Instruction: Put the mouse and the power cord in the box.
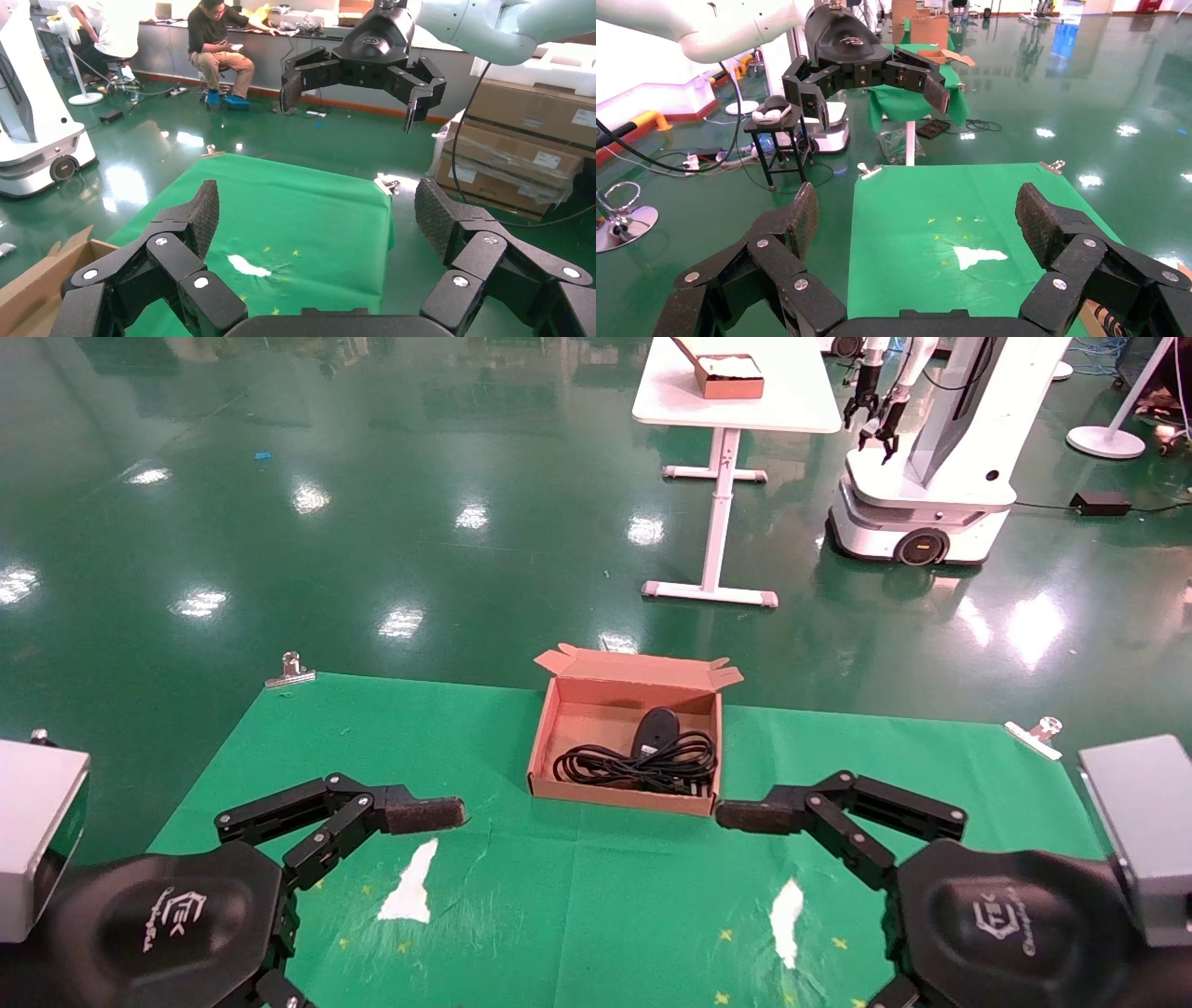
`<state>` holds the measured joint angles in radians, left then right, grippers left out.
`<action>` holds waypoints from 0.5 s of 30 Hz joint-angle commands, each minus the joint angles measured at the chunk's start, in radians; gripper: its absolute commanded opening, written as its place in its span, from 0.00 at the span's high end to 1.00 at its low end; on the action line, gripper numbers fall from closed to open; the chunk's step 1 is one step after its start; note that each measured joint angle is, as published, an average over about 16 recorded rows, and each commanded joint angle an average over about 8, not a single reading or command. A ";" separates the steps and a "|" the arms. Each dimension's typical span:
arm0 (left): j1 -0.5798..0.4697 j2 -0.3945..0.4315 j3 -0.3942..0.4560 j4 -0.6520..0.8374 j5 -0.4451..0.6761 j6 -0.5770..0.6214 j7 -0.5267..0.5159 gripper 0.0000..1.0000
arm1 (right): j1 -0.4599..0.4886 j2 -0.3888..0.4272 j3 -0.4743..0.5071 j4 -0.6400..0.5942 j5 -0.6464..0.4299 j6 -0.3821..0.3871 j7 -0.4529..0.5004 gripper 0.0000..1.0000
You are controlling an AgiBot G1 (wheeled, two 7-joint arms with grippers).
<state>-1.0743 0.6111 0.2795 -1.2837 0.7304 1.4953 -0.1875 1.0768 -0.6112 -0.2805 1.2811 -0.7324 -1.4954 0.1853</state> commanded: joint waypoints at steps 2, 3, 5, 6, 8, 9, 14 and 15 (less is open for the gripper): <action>0.000 0.000 0.000 0.000 0.000 0.000 0.000 0.00 | 0.000 0.000 0.000 0.000 0.000 0.000 0.000 0.00; 0.000 0.000 0.000 0.000 0.000 0.000 0.000 0.00 | 0.000 0.000 0.000 0.000 0.000 0.000 0.000 0.00; 0.000 0.000 0.000 0.000 0.000 0.000 0.000 0.00 | 0.000 0.000 0.000 0.000 0.000 0.000 0.000 0.00; 0.000 0.000 0.000 0.000 0.000 0.000 0.000 0.00 | 0.000 0.000 0.000 0.000 0.000 0.000 0.000 0.00; 0.000 0.000 0.000 0.000 0.000 0.000 0.000 0.00 | 0.000 0.000 0.000 0.000 0.000 0.000 0.000 0.00; 0.000 0.000 0.000 0.000 0.000 0.000 0.000 0.00 | 0.000 0.000 0.000 0.000 0.000 0.000 0.000 0.00; 0.000 0.000 0.000 0.000 0.000 0.000 0.000 0.00 | 0.000 0.000 0.000 0.000 0.000 0.000 0.000 0.00; 0.000 0.000 0.000 0.000 0.000 0.000 0.000 0.00 | 0.000 0.000 0.000 0.000 0.000 0.000 0.000 0.00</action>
<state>-1.0743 0.6111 0.2796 -1.2837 0.7305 1.4953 -0.1875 1.0769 -0.6112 -0.2805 1.2811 -0.7324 -1.4954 0.1853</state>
